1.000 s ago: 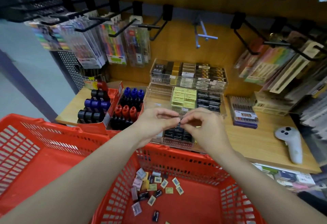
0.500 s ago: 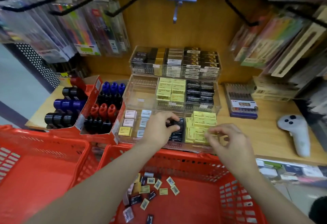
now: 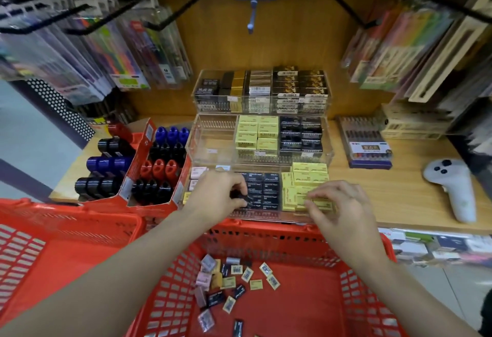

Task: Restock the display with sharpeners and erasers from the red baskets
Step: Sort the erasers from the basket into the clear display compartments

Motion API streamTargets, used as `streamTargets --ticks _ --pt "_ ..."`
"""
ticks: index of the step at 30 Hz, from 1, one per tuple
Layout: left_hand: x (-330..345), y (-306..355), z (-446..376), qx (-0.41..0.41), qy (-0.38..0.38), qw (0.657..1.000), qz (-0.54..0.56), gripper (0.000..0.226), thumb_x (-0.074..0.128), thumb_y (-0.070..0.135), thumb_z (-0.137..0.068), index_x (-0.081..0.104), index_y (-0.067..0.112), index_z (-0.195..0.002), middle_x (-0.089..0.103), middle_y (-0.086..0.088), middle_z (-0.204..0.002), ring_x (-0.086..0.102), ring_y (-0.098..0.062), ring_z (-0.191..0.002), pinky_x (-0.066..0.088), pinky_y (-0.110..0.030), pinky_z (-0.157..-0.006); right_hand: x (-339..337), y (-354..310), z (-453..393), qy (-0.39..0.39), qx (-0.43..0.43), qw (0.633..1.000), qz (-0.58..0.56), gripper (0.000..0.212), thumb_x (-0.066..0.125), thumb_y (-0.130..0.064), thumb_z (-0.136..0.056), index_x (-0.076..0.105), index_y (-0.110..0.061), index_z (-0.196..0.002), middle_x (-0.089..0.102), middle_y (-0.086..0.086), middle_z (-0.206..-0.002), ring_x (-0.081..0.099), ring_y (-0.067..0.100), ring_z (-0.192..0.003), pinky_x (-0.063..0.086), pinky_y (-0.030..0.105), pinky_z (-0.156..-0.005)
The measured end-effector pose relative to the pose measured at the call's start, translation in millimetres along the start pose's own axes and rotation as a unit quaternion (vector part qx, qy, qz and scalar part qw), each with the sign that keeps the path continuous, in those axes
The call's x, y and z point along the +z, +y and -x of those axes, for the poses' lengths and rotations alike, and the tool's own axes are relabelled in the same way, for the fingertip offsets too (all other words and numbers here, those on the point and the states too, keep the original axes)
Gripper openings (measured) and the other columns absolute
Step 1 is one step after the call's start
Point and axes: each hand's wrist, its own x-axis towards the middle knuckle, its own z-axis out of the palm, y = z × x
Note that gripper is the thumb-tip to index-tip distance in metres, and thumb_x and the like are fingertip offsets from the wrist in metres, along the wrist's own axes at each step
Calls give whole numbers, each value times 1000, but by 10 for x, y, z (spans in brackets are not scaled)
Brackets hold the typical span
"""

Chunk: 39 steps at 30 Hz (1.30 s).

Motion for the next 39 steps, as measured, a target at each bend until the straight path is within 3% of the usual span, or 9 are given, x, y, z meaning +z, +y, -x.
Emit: streamTargets --ticks 2,5,10,17,20,28,32,34,39 --pt "-23 -3 -53 7 -7 999 -51 18 82 23 -79 73 24 -94 51 18 -75 56 -9 -85 37 -19 -71 25 -186 -14 -13 -45 999 4 11 74 -22 -84 73 -21 -95 61 -13 -93 52 13 -95 44 35 -89" --pt "-64 25 -87 41 -23 990 -136 17 78 28 -82 74 26 -98 64 9 -101 48 -17 -110 43 -28 -89 118 -525 -99 -69 -101 992 24 14 66 -20 -89 72 -19 -102 68 -8 -97 56 14 -94 47 32 -87" --pt "-216 -160 81 78 6 992 -103 16 70 28 -89 72 21 -103 53 4 -111 48 -19 -115 45 -36 -96 363 -887 -386 -193 -46 968 155 17 60 -16 -92 70 -20 -105 72 6 -95 67 28 -89 57 35 -74" --pt "-173 -539 397 126 -67 974 -174 47 56 43 -95 48 36 -141 43 11 -144 34 -15 -134 28 -36 -113 649 -1038 -601 -235 -26 937 257 32 77 -37 -82 68 -21 -107 69 6 -102 68 29 -97 46 30 -68" --pt "-124 -648 468 156 -61 967 -190 56 56 41 -95 37 37 -148 36 11 -152 29 -14 -139 21 -38 -117 723 -1030 -638 -231 -27 938 257 25 78 -30 -81 71 -22 -104 71 5 -98 69 28 -93 47 29 -68" --pt "-97 -708 473 175 -42 965 -188 57 53 36 -96 32 40 -149 36 8 -153 29 -16 -141 20 -37 -116 705 -950 -551 -201 -30 965 165 14 73 -28 -86 74 -26 -100 75 0 -95 70 21 -91 57 32 -79" --pt "-117 -575 531 170 -35 968 -180 55 55 29 -96 38 33 -147 30 3 -157 20 -20 -145 15 -39 -119 475 -847 -71 -80 -42 996 14 13 70 -19 -86 73 -25 -97 68 -14 -83 61 -2 -67 49 11 -69" --pt "-99 -485 607 209 -26 957 -201 56 57 24 -93 41 26 -147 31 0 -157 21 -22 -146 13 -37 -120 375 -738 318 -68 -20 996 -54 16 70 -15 -83 72 -29 -91 66 -22 -82 62 -5 -70 45 4 -65" --pt "-17 -270 699 149 -77 961 -221 81 55 28 -94 4 23 -157 28 -1 -159 10 -22 -149 1 -38 -121 363 -227 997 -152 143 973 -94 35 73 -3 -81 70 -38 -79 72 -20 -83 66 -7 -73 46 2 -68"
